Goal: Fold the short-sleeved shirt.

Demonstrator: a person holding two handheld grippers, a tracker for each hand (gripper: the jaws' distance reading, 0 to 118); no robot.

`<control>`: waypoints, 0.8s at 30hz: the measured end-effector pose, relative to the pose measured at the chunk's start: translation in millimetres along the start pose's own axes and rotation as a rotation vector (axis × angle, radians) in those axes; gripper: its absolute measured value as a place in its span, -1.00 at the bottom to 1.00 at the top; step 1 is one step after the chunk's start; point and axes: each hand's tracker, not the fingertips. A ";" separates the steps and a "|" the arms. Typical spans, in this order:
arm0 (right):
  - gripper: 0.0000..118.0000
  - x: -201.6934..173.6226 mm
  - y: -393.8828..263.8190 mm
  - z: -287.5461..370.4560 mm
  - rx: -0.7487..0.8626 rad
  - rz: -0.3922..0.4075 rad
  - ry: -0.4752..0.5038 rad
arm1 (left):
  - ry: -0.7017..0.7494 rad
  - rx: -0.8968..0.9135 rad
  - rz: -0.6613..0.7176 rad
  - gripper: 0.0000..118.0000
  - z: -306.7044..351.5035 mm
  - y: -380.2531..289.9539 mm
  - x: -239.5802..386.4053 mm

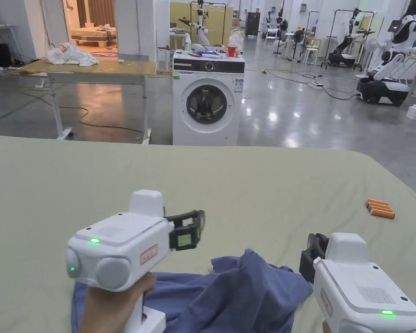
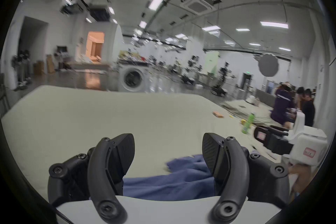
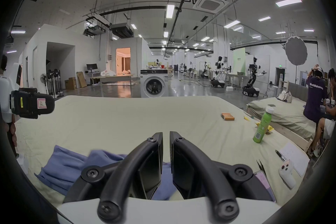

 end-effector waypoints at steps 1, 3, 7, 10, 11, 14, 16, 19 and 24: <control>-0.88 -5.0 4.4 -0.1 0.013 0.003 0.009 | 0.050 0.022 -0.004 0.21 8.3 2.8 -8.9; -0.88 -13.5 13.0 -2.5 0.035 0.006 0.017 | 0.130 0.056 -0.013 0.05 23.1 6.7 -24.5; -0.88 -28.7 26.2 -5.7 0.079 0.016 0.025 | 0.259 0.093 -0.024 -0.47 45.9 7.5 -49.0; -0.88 -37.1 31.9 -7.6 0.096 0.021 0.031 | 0.304 0.077 -0.014 -1.00 54.7 4.0 -63.9; -0.88 -39.6 33.1 -8.5 0.099 0.024 0.034 | 0.325 0.075 -0.017 -1.00 57.5 2.3 -68.6; -0.88 -43.8 33.3 -12.8 0.095 0.025 0.052 | 0.350 0.024 -0.015 -1.00 60.1 -5.0 -81.1; -0.88 -45.9 31.1 -16.1 0.085 0.031 0.059 | 0.388 -0.046 -0.002 -1.00 54.5 -12.7 -93.6; -0.88 -43.3 24.8 -20.1 0.059 0.026 0.068 | 0.387 -0.201 0.096 -1.00 32.6 -26.8 -129.2; -0.88 -35.0 10.1 -29.0 0.005 0.035 0.060 | 0.362 -0.452 0.189 -1.00 -21.0 -53.8 -181.1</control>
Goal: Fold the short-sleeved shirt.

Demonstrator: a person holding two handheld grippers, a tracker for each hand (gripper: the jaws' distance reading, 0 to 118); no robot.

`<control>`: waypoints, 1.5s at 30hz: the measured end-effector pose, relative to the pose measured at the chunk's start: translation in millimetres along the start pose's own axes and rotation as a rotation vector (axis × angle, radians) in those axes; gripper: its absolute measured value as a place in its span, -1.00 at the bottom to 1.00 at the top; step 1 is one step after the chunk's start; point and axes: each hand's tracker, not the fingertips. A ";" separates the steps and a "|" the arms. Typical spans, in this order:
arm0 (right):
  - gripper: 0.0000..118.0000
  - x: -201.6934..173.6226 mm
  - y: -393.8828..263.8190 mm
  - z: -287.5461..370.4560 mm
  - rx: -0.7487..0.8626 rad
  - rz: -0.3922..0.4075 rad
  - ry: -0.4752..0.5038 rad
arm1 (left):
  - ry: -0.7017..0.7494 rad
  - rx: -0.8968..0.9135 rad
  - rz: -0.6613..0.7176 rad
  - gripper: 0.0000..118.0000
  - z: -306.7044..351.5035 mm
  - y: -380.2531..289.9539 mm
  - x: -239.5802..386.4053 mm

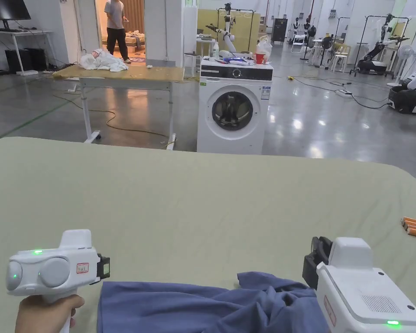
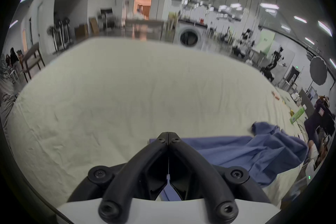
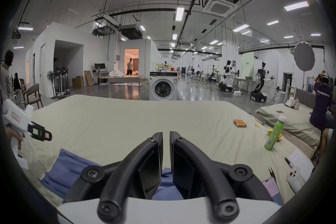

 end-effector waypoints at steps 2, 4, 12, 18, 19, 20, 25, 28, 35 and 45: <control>-0.88 5.5 -7.3 -2.2 -0.024 -0.004 -0.009 | 0.000 -0.080 0.017 -0.86 -26.1 4.8 -5.3; -0.88 12.0 -13.8 -4.8 -0.049 -0.004 -0.019 | 0.012 -0.125 0.037 -0.21 -48.2 8.0 -8.9; -0.88 46.4 -27.6 -11.3 -0.140 -0.012 -0.060 | 0.093 -0.306 -0.061 -0.02 -97.3 -8.6 11.2; -0.40 73.0 -19.7 -53.4 -0.300 -0.026 -0.013 | 0.066 -0.239 -0.179 -0.91 -88.0 -22.6 37.8; -0.32 76.4 -18.9 -64.8 -0.337 -0.032 0.005 | 0.044 -0.236 -0.185 -0.98 -86.0 -23.4 38.7; -0.25 77.7 -19.0 -78.0 -0.373 -0.019 0.017 | 0.037 -0.230 -0.187 -0.99 -81.1 -25.0 33.2; 0.31 78.8 -34.7 -142.1 -0.576 0.107 0.069 | -0.032 -0.144 -0.131 -1.00 -44.5 -25.2 28.0; 0.31 75.3 -53.2 -171.9 -0.680 0.144 0.118 | -0.067 -0.085 -0.132 -1.00 -20.6 -27.2 25.4; -0.37 69.9 -88.4 -195.7 -0.825 0.121 0.230 | -0.096 -0.009 -0.119 -1.00 16.7 -34.5 20.5; -0.86 74.3 -44.4 -151.6 -0.611 0.073 0.235 | -0.093 0.132 -0.121 -1.00 41.7 -19.0 20.6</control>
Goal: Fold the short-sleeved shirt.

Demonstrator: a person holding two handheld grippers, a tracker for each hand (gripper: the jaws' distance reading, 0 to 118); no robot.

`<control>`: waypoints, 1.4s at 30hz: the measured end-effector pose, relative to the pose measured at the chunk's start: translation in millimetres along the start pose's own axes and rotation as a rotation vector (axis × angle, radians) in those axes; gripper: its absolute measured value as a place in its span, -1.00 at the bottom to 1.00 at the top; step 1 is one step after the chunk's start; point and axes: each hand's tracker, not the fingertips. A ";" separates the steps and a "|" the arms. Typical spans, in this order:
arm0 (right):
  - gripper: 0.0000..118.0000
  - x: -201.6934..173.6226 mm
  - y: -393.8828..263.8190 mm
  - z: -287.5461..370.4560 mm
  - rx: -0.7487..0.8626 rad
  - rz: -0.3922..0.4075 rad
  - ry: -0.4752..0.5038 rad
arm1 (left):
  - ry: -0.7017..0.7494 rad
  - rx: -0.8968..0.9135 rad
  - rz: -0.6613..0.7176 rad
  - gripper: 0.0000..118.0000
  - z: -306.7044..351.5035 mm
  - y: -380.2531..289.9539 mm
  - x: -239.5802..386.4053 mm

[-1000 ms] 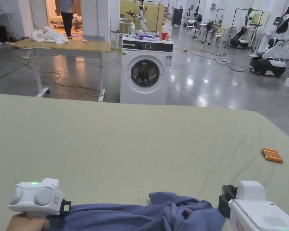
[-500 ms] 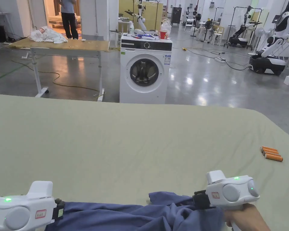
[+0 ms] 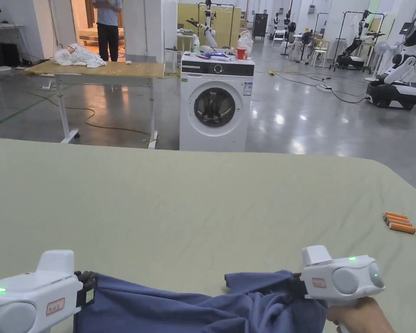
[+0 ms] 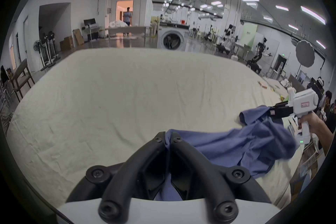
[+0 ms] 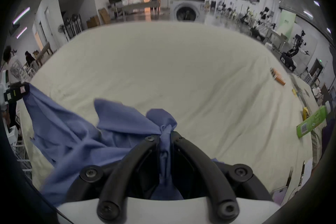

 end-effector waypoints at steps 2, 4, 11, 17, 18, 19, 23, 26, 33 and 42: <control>-0.86 0.3 10.8 31.9 0.089 -0.017 -0.022 | 0.013 0.048 -0.010 -1.00 13.4 17.3 -1.8; -0.86 3.3 22.5 61.5 0.178 -0.014 -0.043 | 0.023 0.109 -0.016 -1.00 27.9 37.0 -4.1; -0.86 10.9 67.4 158.4 0.410 -0.013 -0.129 | 0.078 0.301 -0.041 -1.00 95.8 121.4 -15.6; -0.86 12.1 105.3 209.6 0.518 -0.073 -0.190 | 0.096 0.378 -0.014 -1.00 130.9 191.0 -40.5; -0.86 11.3 111.7 214.5 0.526 -0.069 -0.192 | 0.093 0.383 -0.012 -1.00 133.6 199.3 -42.3; -0.86 9.8 118.7 219.0 0.539 -0.066 -0.192 | 0.092 0.384 -0.014 -1.00 132.0 208.8 -45.6; -0.86 -1.1 145.6 232.5 0.575 -0.081 -0.178 | 0.125 0.398 -0.050 -1.00 132.2 234.6 -41.8; -0.86 -4.0 167.7 233.6 0.589 -0.052 -0.194 | 0.141 0.419 -0.057 -1.00 131.8 253.1 -41.8; -0.86 -7.5 201.8 216.1 0.625 -0.039 -0.206 | 0.176 0.430 -0.088 -1.00 116.2 281.2 -49.9; -0.85 -8.1 167.2 154.2 0.648 -0.077 -0.254 | 0.203 0.388 -0.102 -1.00 73.2 217.9 -56.4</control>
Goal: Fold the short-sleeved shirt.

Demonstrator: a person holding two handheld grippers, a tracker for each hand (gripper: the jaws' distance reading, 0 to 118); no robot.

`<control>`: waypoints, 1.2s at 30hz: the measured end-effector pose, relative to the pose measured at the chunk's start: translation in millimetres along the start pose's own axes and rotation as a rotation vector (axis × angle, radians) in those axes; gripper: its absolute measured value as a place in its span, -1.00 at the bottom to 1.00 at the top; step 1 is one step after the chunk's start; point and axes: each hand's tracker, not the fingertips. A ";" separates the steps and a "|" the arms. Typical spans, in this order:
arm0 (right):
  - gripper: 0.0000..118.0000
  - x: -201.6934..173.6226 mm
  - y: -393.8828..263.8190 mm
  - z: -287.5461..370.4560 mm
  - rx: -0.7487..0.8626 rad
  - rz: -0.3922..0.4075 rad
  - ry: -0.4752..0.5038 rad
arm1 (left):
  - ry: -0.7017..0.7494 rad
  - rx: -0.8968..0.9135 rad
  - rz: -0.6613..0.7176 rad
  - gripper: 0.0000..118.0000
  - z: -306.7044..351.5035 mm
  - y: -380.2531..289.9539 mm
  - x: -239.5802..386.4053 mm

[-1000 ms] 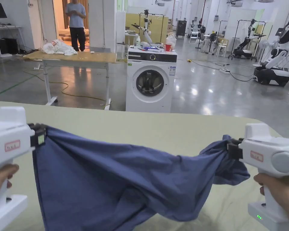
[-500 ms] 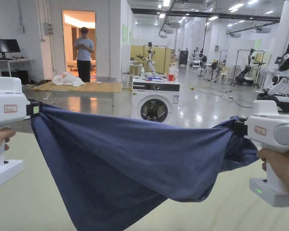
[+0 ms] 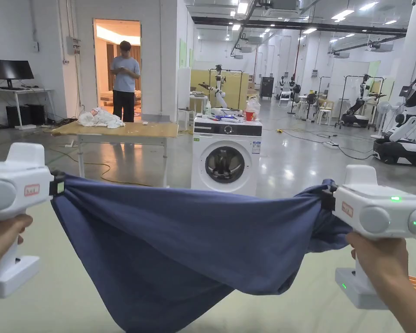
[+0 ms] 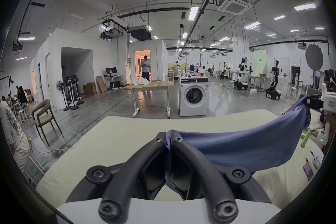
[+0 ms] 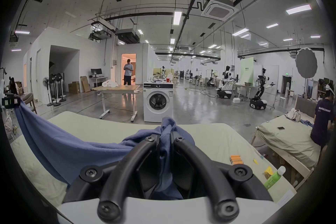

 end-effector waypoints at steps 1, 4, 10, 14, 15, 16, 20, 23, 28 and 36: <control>-0.85 0.4 -11.9 1.5 -0.006 0.004 -0.001 | -0.002 -0.005 0.003 -1.00 4.2 -14.7 1.5; -0.85 4.3 -55.5 11.3 -0.042 0.021 0.011 | -0.040 -0.052 0.047 -1.00 22.9 -64.4 1.1; -0.85 7.3 -151.5 60.9 -0.135 0.067 0.023 | -0.102 -0.149 0.139 -1.00 92.8 -165.5 1.1; -0.85 4.4 -202.5 101.8 -0.193 0.115 0.015 | -0.119 -0.203 0.158 -1.00 135.7 -210.0 2.8; -0.85 4.2 -211.6 113.3 -0.200 0.120 0.016 | -0.127 -0.238 0.151 -1.00 145.2 -219.3 4.1; -0.85 5.5 -218.4 120.7 -0.209 0.115 0.012 | -0.128 -0.249 0.148 -1.00 151.5 -227.2 5.9; -0.85 7.2 -241.6 151.2 -0.266 0.077 -0.010 | -0.136 -0.377 0.090 -1.00 160.5 -269.5 9.5; -0.83 3.1 -257.6 163.2 -0.318 0.085 -0.012 | -0.144 -0.440 0.116 -1.00 153.4 -297.9 7.8; -0.38 -4.8 -267.5 168.9 -0.387 0.086 -0.007 | -0.128 -0.474 0.106 -0.68 145.6 -310.2 12.5; 0.51 -24.2 -207.0 183.5 -0.163 0.015 0.026 | -0.123 -0.283 0.057 0.17 140.8 -255.6 35.3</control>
